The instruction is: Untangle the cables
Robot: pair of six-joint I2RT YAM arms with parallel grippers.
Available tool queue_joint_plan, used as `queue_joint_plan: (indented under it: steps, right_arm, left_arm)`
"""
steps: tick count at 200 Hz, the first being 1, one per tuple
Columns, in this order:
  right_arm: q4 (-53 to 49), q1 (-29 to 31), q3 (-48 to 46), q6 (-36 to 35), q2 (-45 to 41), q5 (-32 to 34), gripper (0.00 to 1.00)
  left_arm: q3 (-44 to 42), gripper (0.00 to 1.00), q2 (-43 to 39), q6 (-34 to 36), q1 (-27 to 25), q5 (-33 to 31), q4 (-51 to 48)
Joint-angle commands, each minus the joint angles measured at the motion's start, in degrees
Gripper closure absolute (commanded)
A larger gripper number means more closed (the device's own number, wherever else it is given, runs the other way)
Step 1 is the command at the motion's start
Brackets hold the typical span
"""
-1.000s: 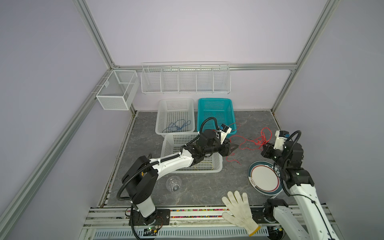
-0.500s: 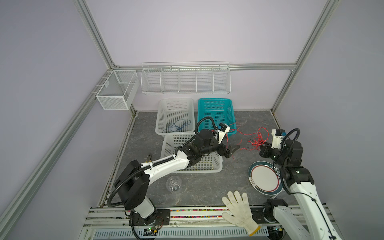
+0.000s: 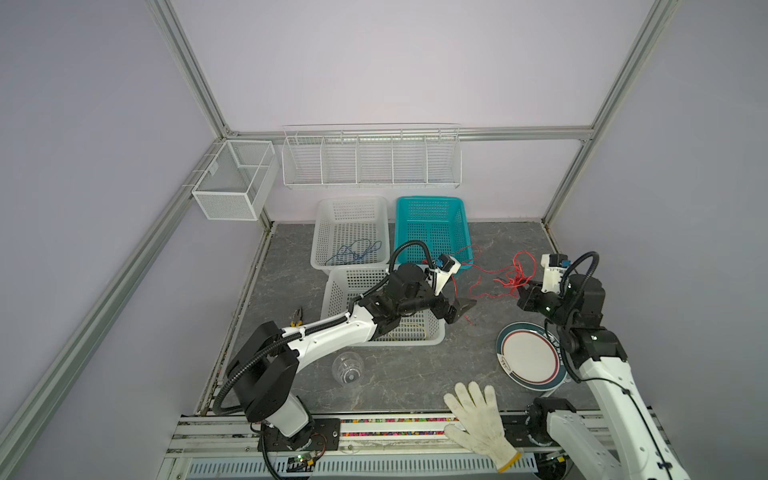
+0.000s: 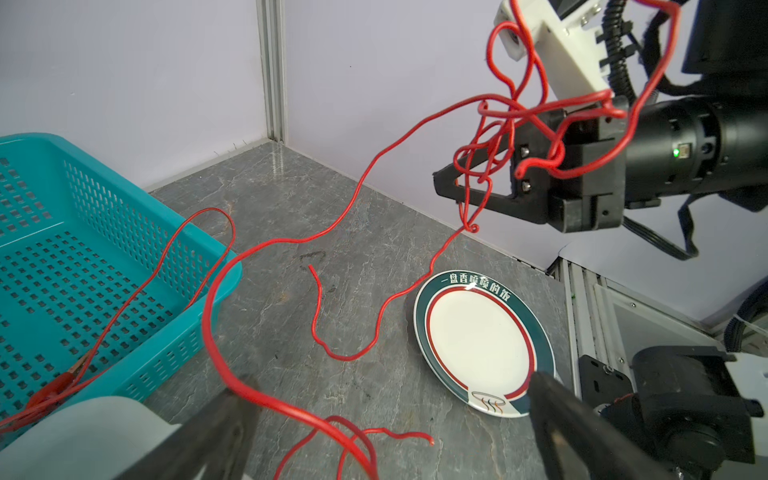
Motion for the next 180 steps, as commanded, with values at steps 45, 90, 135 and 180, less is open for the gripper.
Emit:
queue_joint_plan:
  steps: [45, 90, 135, 180]
  right_arm:
    - [5.49, 0.42, 2.01, -2.99, 1.28, -8.0, 0.93]
    - [6.16, 0.45, 2.06, -4.54, 0.83, -12.66, 0.93]
    - [8.55, 0.5, 1.85, -5.06, 1.65, -20.47, 0.93]
    - [8.65, 0.77, 1.93, -5.2, 2.0, -22.46, 0.93]
  left_arm:
    - [7.89, 0.01, 1.31, 6.76, -0.03, -19.54, -17.15]
    - [10.4, 0.01, 2.3, 10.46, -0.03, -27.1, -18.55]
    - [5.72, 0.01, 1.26, 13.09, -0.04, -19.85, -3.09]
    - [6.49, 0.01, 3.0, 13.61, -0.03, -13.18, 4.02]
